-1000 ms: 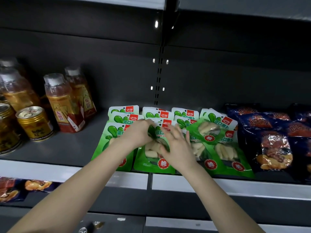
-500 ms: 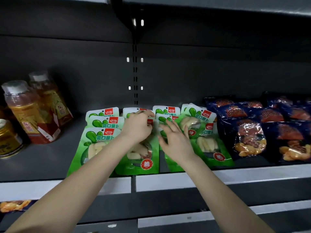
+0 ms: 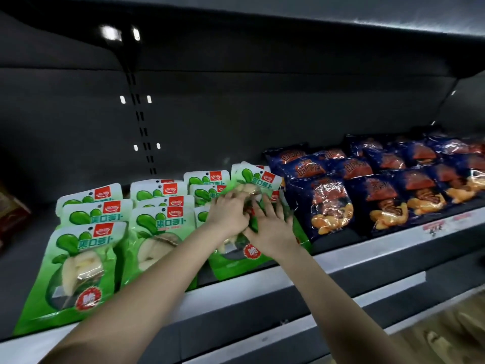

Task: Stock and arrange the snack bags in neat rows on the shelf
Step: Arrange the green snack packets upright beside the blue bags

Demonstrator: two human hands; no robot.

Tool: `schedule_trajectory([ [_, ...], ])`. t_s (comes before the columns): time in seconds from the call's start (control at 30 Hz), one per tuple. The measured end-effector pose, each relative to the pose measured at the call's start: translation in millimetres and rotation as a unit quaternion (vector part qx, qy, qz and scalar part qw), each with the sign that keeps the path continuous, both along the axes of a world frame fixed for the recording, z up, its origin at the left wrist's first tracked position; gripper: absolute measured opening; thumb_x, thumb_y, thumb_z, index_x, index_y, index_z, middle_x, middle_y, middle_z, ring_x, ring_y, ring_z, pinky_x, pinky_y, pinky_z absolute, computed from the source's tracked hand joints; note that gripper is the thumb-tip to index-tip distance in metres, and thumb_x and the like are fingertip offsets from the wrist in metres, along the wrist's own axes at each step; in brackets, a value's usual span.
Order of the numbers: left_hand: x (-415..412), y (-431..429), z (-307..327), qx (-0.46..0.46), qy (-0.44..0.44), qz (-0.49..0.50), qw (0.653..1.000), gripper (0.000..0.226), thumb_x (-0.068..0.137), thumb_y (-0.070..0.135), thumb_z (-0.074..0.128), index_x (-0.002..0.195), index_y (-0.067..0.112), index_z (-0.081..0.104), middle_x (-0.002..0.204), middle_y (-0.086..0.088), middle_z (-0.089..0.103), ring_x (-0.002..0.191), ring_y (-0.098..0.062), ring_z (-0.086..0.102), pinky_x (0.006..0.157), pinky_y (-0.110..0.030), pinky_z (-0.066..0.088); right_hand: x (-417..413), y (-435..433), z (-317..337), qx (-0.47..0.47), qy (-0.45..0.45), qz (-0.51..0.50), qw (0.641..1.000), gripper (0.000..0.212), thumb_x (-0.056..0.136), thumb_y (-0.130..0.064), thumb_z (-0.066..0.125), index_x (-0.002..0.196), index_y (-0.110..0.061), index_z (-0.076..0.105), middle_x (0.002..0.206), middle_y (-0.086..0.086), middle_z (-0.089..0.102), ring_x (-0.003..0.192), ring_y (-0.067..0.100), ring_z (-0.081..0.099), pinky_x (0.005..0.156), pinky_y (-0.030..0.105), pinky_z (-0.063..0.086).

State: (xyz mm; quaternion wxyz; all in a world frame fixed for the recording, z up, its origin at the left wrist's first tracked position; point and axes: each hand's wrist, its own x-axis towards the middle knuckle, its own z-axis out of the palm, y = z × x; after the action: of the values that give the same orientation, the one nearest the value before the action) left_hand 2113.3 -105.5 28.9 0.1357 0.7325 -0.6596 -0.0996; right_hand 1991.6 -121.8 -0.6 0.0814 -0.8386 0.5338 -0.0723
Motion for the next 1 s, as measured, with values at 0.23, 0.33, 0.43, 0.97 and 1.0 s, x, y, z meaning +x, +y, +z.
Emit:
schedule_trajectory([
  [0.23,0.5,-9.7,-9.1,-0.011,0.033,0.036,0.999,0.060,0.090,0.026,0.046,0.145,0.020,0.022,0.148,-0.016,0.032,0.134,-0.036,0.029,0.113,-0.045,0.023,1.4,-0.7,0.2,-0.025,-0.005,0.005,1.000,0.053,0.098,-0.045,0.033,0.148,-0.029,0.028,0.160,0.006,0.009,0.145,0.037,0.005,0.111,0.064,0.002],
  [0.33,6.0,-10.3,-6.5,-0.015,0.041,0.101,0.994,0.069,0.090,0.032,0.048,0.146,0.015,0.012,0.147,-0.022,0.027,0.134,-0.041,0.026,0.112,-0.047,0.021,-1.0,-0.4,1.4,-0.053,-0.048,0.007,0.997,0.044,0.097,-0.045,0.038,0.136,-0.028,0.050,0.156,0.006,0.026,0.144,0.032,0.015,0.113,0.060,0.003],
  [0.43,11.4,-12.9,-1.3,-0.055,0.069,0.104,0.991,0.068,0.091,0.031,0.053,0.145,0.011,0.017,0.130,-0.023,0.049,0.119,-0.040,0.047,0.102,-0.045,0.037,-1.9,-0.8,1.5,-0.053,-0.114,0.011,0.992,0.038,0.095,-0.044,0.045,0.126,-0.028,0.060,0.150,0.004,0.037,0.142,0.027,0.023,0.115,0.055,0.004],
  [0.97,27.1,3.8,25.6,-0.054,0.462,0.138,0.874,0.057,0.074,-0.008,0.056,0.119,0.022,0.041,0.105,-0.003,0.061,0.106,-0.024,0.057,0.092,-0.040,0.049,-24.3,-7.1,15.9,0.206,-0.632,-0.089,0.742,0.064,0.084,0.009,0.060,0.135,-0.026,0.044,0.128,0.001,0.057,0.115,0.017,0.055,0.098,0.040,0.048],
  [1.0,28.7,5.3,27.0,-0.050,0.471,0.129,0.871,0.052,0.073,-0.008,0.056,0.114,0.023,0.045,0.106,-0.005,0.063,0.105,-0.024,0.058,0.093,-0.045,0.050,-23.2,-7.0,15.2,0.209,-0.615,-0.070,0.757,0.060,0.084,0.007,0.061,0.131,-0.028,0.047,0.124,0.000,0.061,0.113,0.017,0.058,0.099,0.043,0.047],
])
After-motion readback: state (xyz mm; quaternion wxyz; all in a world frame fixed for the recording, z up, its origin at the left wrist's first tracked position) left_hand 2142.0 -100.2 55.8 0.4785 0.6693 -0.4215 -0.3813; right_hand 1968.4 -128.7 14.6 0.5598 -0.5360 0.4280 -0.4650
